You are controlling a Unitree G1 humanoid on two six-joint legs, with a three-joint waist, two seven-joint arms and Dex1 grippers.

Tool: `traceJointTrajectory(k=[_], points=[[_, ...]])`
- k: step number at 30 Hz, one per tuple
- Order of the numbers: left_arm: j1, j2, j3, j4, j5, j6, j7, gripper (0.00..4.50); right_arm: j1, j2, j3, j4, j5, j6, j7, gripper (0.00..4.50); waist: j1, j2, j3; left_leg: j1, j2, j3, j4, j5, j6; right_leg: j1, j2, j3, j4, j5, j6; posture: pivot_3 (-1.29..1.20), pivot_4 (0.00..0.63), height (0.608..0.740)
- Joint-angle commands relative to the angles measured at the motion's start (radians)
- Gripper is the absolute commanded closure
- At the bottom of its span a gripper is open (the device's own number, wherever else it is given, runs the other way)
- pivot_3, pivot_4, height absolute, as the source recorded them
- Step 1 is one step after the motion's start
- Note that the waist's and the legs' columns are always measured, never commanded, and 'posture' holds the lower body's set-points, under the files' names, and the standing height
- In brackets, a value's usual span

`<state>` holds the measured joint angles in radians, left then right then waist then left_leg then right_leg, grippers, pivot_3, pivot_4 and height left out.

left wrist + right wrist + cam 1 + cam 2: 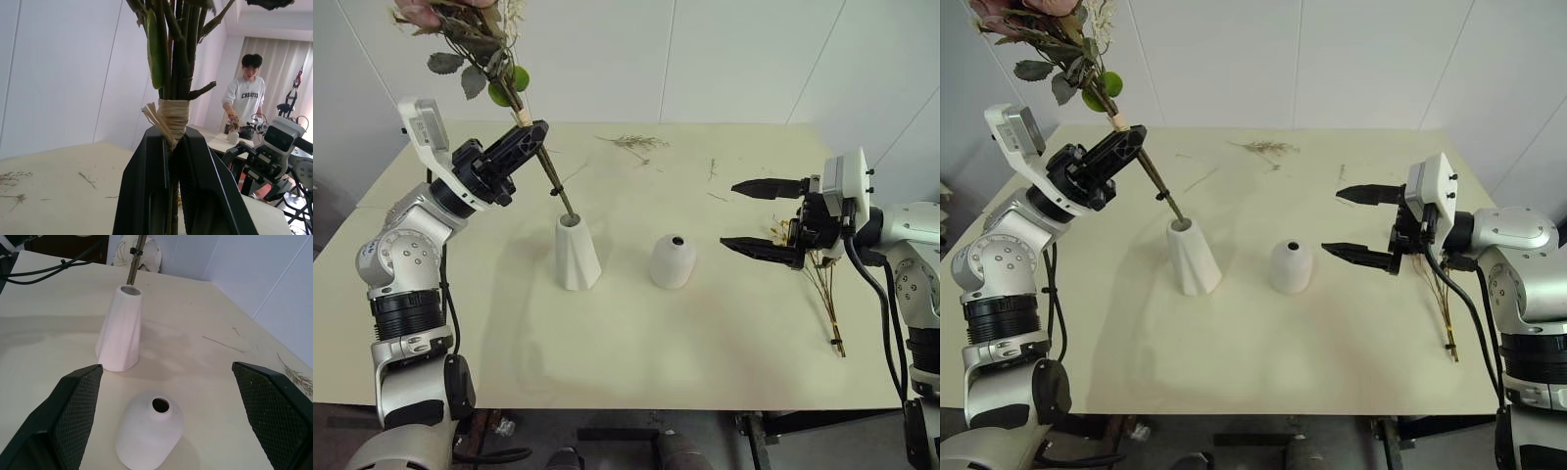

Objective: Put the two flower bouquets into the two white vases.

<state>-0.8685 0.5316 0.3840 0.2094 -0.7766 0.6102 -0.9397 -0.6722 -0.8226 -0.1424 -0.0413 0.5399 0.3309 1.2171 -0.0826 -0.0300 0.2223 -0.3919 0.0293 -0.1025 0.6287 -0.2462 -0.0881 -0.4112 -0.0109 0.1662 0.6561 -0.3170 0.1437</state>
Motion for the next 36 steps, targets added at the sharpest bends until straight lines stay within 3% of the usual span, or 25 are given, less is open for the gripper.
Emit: traceJointTrajectory(k=[1,13,21,28,36], points=[[0.014,0.02,-0.01,-0.019,0.017,-0.051,-0.023,4.47,0.0,-0.016,-0.042,-0.032,0.017,-0.009,-0.01,0.0,0.0,0.0,0.0,0.0,0.0,0.0,0.0,0.0,0.0,0.0,0.0,0.0,0.0,0.0,0.0,0.0,0.15,0.74],[0.046,-0.028,-0.101,0.021,0.098,-0.192,-0.093,4.47,0.018,-0.014,-0.054,-0.057,0.025,-0.005,-0.033,0.0,0.002,0.0,0.0,0.0,0.0,0.0,0.0,0.0,0.0,0.0,0.0,0.0,-0.002,0.0,0.0,0.0,0.15,0.74],[0.071,0.0,-0.12,0.023,0.135,-0.243,-0.118,2.01,0.046,-0.016,-0.068,-0.087,0.036,0.006,-0.056,0.0,0.001,0.0,0.0,0.0,0.0,0.0,-0.001,0.0,0.0,0.0,0.0,0.0,-0.002,0.0,0.0,0.0,0.15,0.74],[0.123,0.115,-0.151,0.073,0.225,-0.337,-0.221,0.03,0.074,-0.018,-0.08,-0.106,0.048,0.009,-0.076,0.0,0.0,0.0,0.0,0.0,0.0,0.0,-0.002,0.0,0.0,0.0,0.0,0.0,-0.002,0.0,0.0,0.0,0.15,0.74],[0.162,0.239,-0.166,0.129,0.272,-0.369,-0.345,0.03,0.103,-0.075,-0.108,-0.106,0.03,0.074,-0.122,0.0,0.001,0.0,0.0,0.0,0.0,0.0,-0.002,0.0,0.0,0.0,0.0,0.0,-0.004,0.0,0.0,0.0,0.15,0.74]])
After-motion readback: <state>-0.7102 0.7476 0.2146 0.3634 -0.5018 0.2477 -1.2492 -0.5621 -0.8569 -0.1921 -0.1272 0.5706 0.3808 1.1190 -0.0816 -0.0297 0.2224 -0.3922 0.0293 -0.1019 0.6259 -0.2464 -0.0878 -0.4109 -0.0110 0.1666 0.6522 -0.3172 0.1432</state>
